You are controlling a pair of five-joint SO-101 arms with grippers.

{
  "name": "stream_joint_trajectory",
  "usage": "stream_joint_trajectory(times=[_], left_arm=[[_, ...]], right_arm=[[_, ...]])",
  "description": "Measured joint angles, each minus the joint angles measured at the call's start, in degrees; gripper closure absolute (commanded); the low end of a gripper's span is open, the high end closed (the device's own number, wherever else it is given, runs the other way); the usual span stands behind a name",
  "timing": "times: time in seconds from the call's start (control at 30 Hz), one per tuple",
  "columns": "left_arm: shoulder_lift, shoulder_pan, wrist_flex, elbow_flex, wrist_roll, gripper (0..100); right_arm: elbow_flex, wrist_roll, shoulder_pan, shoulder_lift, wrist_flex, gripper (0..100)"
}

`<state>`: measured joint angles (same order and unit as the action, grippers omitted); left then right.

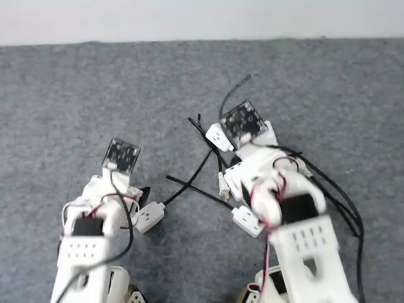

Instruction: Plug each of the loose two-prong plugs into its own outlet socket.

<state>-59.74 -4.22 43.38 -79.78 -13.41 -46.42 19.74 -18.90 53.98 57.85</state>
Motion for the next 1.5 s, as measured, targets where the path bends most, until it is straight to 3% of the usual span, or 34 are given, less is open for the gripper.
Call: stream_joint_trajectory(times=[0.17,0.33,0.73,0.97,1.27,1.5], left_arm=[[-18.9,0.35,5.54,-4.66,-0.7,73],[-31.56,1.32,10.37,-6.15,-0.88,73],[-43.16,8.35,15.3,-6.15,-7.47,73],[-43.16,11.43,9.41,-6.15,-14.51,73],[-43.25,18.9,7.91,1.41,-27.96,73],[-43.25,19.52,-6.42,1.93,-43.16,73]], right_arm=[[0.0,-3.6,-5.27,11.6,1.14,99.0],[0.0,-6.07,-6.95,13.98,-0.18,99.0],[0.0,-5.98,-14.68,13.98,-14.95,99.0],[0.18,-5.8,-14.68,12.22,-25.05,99.0],[5.71,4.57,-15.12,4.66,-36.31,99.0],[10.81,9.93,-22.68,-0.7,-36.84,99.0]])
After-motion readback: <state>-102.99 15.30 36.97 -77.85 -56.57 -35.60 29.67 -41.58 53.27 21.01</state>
